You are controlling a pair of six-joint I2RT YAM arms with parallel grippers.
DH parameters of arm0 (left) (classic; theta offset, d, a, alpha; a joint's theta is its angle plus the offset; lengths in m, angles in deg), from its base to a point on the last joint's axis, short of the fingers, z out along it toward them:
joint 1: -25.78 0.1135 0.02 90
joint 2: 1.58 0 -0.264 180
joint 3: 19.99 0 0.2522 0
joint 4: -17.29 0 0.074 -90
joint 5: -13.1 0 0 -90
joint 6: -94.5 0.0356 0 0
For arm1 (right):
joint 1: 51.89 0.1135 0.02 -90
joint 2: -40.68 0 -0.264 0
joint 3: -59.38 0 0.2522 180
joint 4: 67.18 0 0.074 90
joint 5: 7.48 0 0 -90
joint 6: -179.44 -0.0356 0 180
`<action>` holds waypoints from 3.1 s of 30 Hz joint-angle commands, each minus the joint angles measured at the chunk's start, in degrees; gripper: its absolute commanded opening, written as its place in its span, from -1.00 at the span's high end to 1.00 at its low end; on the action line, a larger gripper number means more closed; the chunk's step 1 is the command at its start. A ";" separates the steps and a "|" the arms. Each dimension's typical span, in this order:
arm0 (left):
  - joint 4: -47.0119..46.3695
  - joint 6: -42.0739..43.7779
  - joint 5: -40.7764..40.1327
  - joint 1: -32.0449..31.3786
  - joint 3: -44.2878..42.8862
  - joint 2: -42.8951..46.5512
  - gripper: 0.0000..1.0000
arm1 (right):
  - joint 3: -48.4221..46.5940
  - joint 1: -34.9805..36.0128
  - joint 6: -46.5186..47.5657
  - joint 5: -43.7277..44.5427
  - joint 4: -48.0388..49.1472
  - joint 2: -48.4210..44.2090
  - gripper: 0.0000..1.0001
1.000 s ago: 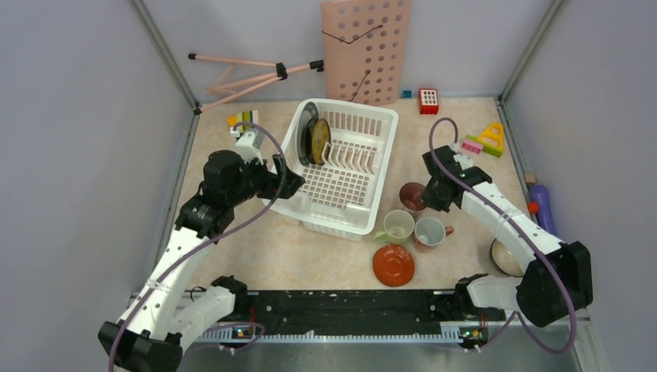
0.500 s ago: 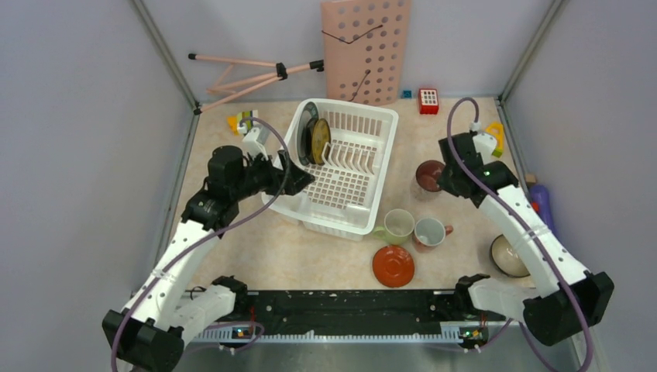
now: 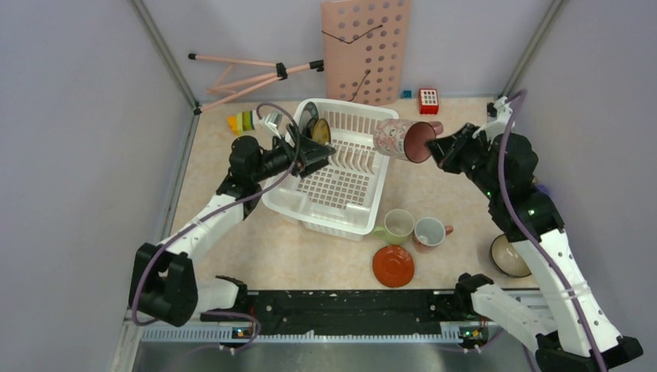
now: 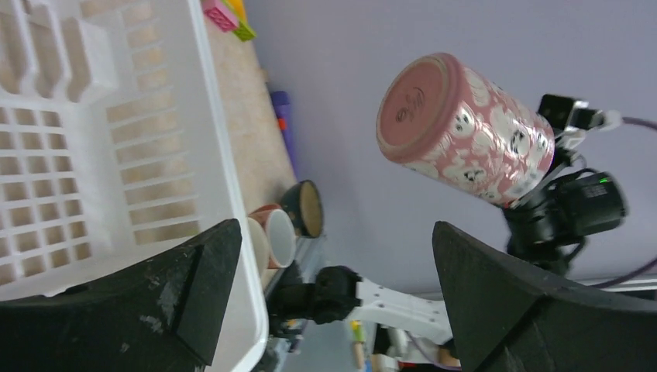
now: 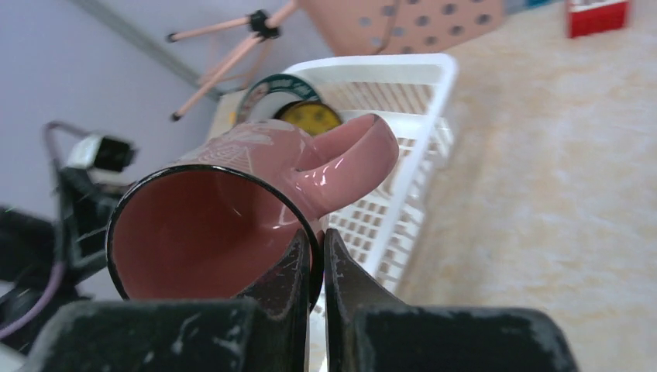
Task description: Load the mixed dishes into the dish rack
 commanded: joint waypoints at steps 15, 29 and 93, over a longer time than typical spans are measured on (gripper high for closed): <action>-28.45 -30.53 0.36 0.39 0.02 -0.29 -0.97 | 10.20 -0.35 -9.04 -29.31 42.49 4.17 1.00; -37.40 -30.39 7.96 4.52 2.91 0.72 -0.95 | 12.27 -0.32 -10.22 -49.95 66.10 13.33 1.00; 31.74 0.53 -24.10 2.45 -18.29 -7.21 1.00 | 9.44 -4.77 2.27 -31.65 55.92 30.73 -0.77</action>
